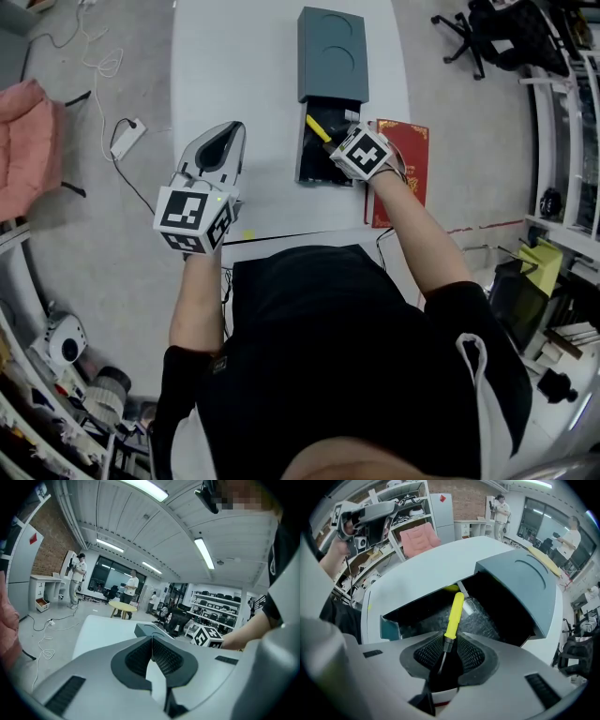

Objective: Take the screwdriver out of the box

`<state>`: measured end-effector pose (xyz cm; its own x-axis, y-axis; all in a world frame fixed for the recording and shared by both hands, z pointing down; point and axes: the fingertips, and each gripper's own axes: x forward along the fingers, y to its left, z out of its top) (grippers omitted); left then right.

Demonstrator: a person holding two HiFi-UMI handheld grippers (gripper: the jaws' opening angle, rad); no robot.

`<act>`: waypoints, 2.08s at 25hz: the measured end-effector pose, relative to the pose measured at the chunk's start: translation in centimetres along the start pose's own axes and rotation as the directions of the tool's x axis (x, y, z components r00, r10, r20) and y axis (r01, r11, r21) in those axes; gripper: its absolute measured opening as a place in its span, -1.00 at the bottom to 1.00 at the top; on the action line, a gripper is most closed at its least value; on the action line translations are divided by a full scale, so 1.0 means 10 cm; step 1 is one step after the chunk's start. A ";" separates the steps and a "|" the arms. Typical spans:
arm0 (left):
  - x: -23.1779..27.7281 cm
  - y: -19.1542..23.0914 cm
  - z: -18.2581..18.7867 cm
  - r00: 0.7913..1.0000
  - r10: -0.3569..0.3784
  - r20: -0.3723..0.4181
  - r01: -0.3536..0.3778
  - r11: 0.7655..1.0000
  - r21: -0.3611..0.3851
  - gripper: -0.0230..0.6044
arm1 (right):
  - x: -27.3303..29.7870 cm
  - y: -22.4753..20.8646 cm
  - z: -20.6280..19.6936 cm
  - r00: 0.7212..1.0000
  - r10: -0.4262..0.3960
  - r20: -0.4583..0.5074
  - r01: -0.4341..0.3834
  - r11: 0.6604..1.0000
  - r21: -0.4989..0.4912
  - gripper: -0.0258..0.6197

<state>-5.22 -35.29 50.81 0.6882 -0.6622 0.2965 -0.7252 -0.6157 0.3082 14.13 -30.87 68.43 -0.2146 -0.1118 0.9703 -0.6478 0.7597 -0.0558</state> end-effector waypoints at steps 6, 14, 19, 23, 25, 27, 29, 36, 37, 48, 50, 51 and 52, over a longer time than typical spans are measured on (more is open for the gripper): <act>-0.07 -0.03 0.02 1.000 -0.005 0.010 0.005 1.000 0.000 -0.87 | 0.05 0.02 -0.01 0.995 -0.055 -0.087 0.047 0.994 -0.096 -0.61; -0.24 -0.08 0.04 1.000 -0.005 0.014 0.005 1.000 0.008 -0.87 | -0.06 0.04 -0.01 0.998 -0.058 0.015 0.057 0.997 0.047 -0.65; -0.37 -0.15 0.06 1.000 -0.019 0.021 0.019 1.000 0.015 -0.87 | -0.28 -0.04 0.05 0.985 -0.099 0.142 0.077 0.986 0.151 -0.65; -0.45 -0.25 0.10 0.999 -0.037 0.023 0.036 0.999 0.034 -0.87 | -0.61 -0.01 0.13 0.954 -0.103 0.283 0.027 0.965 0.263 -0.65; -0.48 -0.29 0.12 0.999 -0.040 0.020 0.039 0.998 0.045 -0.87 | -0.77 0.02 0.14 0.936 -0.110 0.333 0.013 0.960 0.281 -0.65; -0.52 -0.34 0.17 0.999 -0.037 0.021 0.036 0.998 0.055 -0.87 | -0.92 0.07 0.13 0.921 -0.113 0.374 0.000 0.957 0.289 -0.65; -0.55 -0.40 0.22 0.999 -0.027 0.030 0.025 0.998 0.063 -0.87 | -1.08 0.09 0.09 0.901 -0.117 0.418 -0.017 0.952 0.305 -0.65; -0.62 -0.62 0.38 0.999 0.004 0.042 -0.008 0.996 0.088 -0.87 | -1.58 0.14 -0.09 0.823 -0.141 0.551 -0.061 0.941 0.333 -0.65; -0.61 -0.67 0.38 0.999 0.007 0.040 -0.010 0.996 0.090 -0.87 | -1.65 0.14 -0.11 0.809 -0.137 0.571 -0.074 0.941 0.330 -0.65; -0.55 -1.46 0.65 0.997 0.039 0.070 -0.048 0.991 0.125 -0.87 | -2.59 0.16 -0.50 0.618 -0.045 0.785 -0.218 0.949 0.227 -0.65; -0.55 -1.57 0.68 0.996 0.052 0.076 -0.062 0.990 0.129 -0.87 | -2.74 0.18 -0.56 0.582 -0.022 0.813 -0.235 0.952 0.194 -0.65; -0.57 -1.63 0.69 0.995 0.059 0.079 -0.069 0.989 0.130 -0.87 | -2.82 0.20 -0.60 0.563 -0.011 0.826 -0.245 0.953 0.179 -0.65; -0.58 -1.69 0.69 0.994 0.065 0.082 -0.076 0.988 0.132 -0.87 | -2.88 0.21 -0.64 0.544 -0.001 0.839 -0.256 0.952 0.167 -0.65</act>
<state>2.91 -23.97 37.63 0.6351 -0.7339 0.2409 -0.7719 -0.6146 0.1628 23.62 -21.98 41.83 -0.7295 -0.5992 0.3299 -0.6840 0.6447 -0.3413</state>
